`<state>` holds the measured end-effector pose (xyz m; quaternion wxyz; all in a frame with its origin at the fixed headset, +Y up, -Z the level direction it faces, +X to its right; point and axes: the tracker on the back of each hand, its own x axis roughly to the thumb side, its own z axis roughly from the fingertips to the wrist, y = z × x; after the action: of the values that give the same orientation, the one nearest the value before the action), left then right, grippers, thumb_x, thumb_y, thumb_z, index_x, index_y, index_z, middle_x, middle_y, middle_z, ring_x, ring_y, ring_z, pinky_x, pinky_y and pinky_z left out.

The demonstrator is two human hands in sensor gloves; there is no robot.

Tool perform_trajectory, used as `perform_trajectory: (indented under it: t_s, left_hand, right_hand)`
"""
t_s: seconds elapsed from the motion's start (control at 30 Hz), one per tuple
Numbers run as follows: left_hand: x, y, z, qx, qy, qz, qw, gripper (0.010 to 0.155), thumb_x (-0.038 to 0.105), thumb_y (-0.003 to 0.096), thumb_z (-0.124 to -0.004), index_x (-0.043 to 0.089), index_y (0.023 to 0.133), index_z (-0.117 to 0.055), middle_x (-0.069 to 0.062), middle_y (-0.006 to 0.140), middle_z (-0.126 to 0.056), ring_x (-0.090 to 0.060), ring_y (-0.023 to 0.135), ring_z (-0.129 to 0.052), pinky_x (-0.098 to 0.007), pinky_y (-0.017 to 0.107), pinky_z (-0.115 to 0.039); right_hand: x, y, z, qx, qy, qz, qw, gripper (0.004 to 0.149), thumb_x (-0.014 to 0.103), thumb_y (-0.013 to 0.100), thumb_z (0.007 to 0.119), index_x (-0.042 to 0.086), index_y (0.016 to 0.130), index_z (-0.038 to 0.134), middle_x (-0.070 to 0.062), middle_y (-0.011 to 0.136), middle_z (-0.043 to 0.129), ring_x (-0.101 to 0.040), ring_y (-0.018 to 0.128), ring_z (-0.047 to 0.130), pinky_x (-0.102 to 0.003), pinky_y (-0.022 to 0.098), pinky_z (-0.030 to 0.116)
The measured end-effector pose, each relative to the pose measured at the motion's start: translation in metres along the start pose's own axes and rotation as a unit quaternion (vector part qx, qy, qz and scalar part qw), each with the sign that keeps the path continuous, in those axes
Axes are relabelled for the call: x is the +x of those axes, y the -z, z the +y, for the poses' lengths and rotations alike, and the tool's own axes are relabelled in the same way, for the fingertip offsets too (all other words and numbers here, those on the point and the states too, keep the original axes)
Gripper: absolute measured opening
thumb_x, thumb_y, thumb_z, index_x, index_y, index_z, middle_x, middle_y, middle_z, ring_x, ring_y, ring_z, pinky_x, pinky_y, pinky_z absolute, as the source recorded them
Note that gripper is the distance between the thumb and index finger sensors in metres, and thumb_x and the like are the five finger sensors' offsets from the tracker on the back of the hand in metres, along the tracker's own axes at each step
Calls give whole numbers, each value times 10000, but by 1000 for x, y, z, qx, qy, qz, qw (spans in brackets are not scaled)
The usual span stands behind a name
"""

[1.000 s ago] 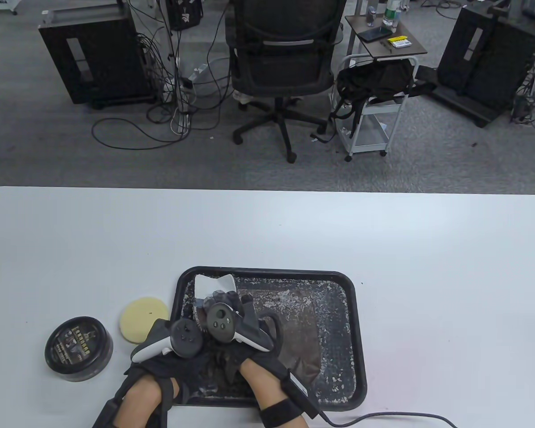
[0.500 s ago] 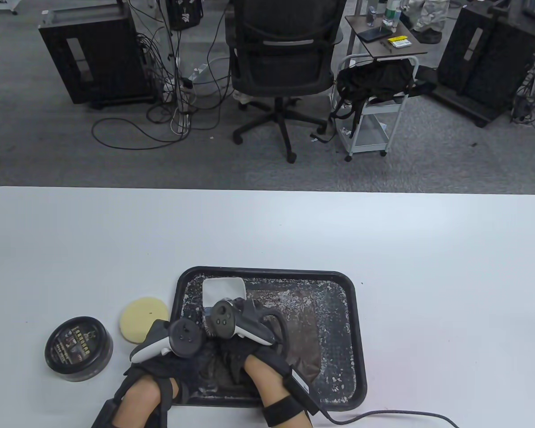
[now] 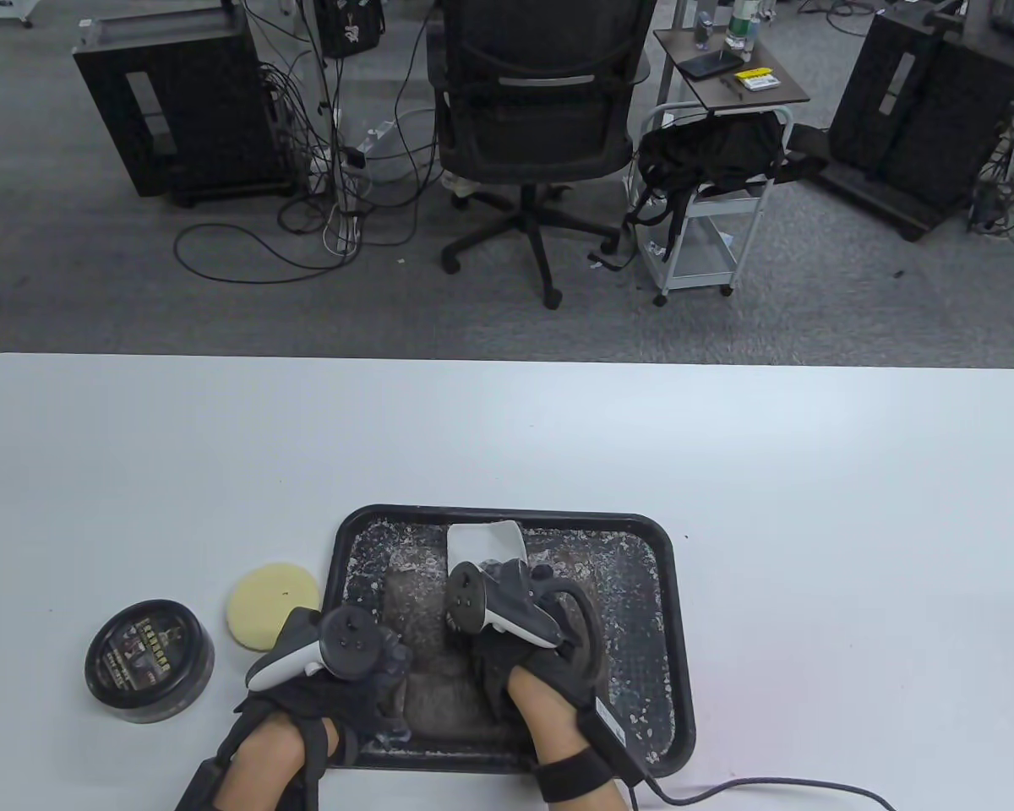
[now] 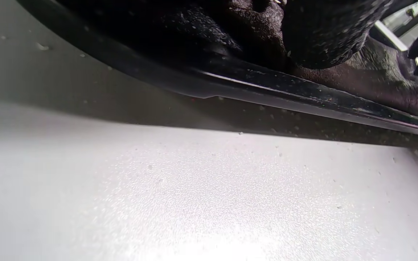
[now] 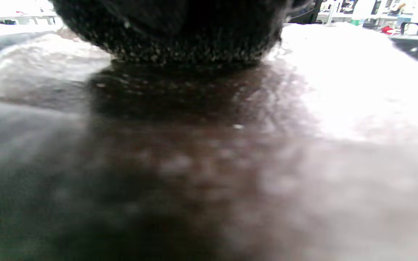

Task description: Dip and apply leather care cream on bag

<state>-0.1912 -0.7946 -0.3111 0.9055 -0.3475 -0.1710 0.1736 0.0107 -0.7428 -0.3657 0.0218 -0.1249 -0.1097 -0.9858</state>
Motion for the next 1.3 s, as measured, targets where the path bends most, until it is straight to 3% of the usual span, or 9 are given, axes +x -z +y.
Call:
perform_trajectory:
  t_s: [0.4,0.63,0.83,1.03,1.3]
  left_hand:
    - [0,-1,3,28,-3,7,1000,744,535,428,-770,349,1015,-353,100,1092,-157,-224,1052,-119,-494,672,-46]
    - [1,-1,4,44,5,4,999,733,525,429,-772,332,1021,-386,102,1115,-141,-258,1060,-156,-520,682,-70]
    - [4,-1,6,82,42,5,996,723,551,403,-797,329,1007,-469,33,1103,-178,-312,1046,-247,-547,716,-149]
    - [4,-1,6,86,45,5,995,722,559,403,-792,335,1007,-466,-4,1108,-204,-336,1044,-246,-546,720,-152]
    - [2,-1,9,87,16,-11,996,685,522,415,-785,305,1004,-510,-12,1114,-269,-350,1038,-279,-549,704,-151]
  right_hand:
    - [-44,-8,-4,-7,-5,58,998,571,206,472,687,230,1042,647,-107,1114,563,-388,1028,559,-602,734,449]
    - [-74,-14,-3,2,36,91,995,571,201,472,688,223,1041,648,-115,1112,564,-397,1024,563,-609,732,454]
    - [-90,-20,-1,11,62,120,991,577,196,470,689,199,1045,638,-145,1104,559,-422,1011,576,-607,729,464]
    - [-87,-19,0,34,25,159,986,588,189,470,690,164,1052,606,-190,1094,551,-451,995,598,-612,721,492]
    - [-54,-13,2,34,-28,124,991,598,193,465,693,114,1050,594,-239,1066,565,-482,962,642,-612,705,539]
